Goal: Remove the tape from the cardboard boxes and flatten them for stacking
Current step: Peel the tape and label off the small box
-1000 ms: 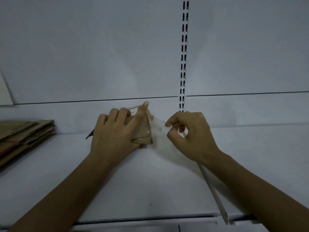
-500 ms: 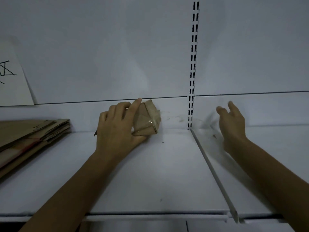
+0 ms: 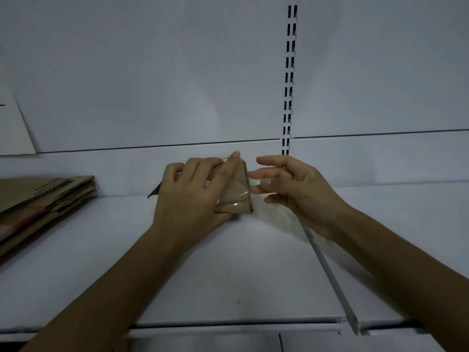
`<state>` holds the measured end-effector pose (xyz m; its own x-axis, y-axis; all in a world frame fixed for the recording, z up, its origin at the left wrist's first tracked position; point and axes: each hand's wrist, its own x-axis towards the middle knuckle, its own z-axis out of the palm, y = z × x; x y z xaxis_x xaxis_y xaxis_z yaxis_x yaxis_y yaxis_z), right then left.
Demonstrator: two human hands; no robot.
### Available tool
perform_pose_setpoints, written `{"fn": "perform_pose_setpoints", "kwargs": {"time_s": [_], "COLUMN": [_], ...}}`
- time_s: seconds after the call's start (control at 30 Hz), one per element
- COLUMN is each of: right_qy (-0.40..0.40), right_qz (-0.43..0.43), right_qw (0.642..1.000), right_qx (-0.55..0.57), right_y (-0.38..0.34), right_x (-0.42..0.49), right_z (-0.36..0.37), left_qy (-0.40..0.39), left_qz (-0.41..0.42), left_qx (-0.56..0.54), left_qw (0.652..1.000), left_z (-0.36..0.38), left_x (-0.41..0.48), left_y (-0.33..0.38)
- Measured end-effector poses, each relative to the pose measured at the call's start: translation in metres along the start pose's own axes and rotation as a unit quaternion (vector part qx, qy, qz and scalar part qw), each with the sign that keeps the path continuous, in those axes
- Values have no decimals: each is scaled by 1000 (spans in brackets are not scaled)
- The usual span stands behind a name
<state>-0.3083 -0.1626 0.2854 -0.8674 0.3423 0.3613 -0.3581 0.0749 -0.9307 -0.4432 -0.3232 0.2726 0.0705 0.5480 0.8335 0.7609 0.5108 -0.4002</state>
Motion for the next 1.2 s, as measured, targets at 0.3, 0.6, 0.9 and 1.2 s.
{"fn": "perform_pose_setpoints", "kwargs": {"time_s": [0.3, 0.6, 0.9, 1.2], "right_qy": [65, 50, 113, 280], "right_qz": [9, -42, 3, 6], "right_qw": [982, 984, 977, 957], "right_qx": [-175, -164, 182, -73], "right_y": [8, -1, -8, 12], "right_x": [3, 1, 3, 10], "right_z": [0, 6, -3, -24], "left_qy": [38, -23, 38, -30], "left_qz": [29, -7, -10, -100], "left_qx": [-16, -24, -118, -366], "left_qw": [999, 999, 992, 925], "left_z": [4, 13, 2, 3], "left_x": [2, 2, 0, 4], "left_y": [3, -4, -21, -6]}}
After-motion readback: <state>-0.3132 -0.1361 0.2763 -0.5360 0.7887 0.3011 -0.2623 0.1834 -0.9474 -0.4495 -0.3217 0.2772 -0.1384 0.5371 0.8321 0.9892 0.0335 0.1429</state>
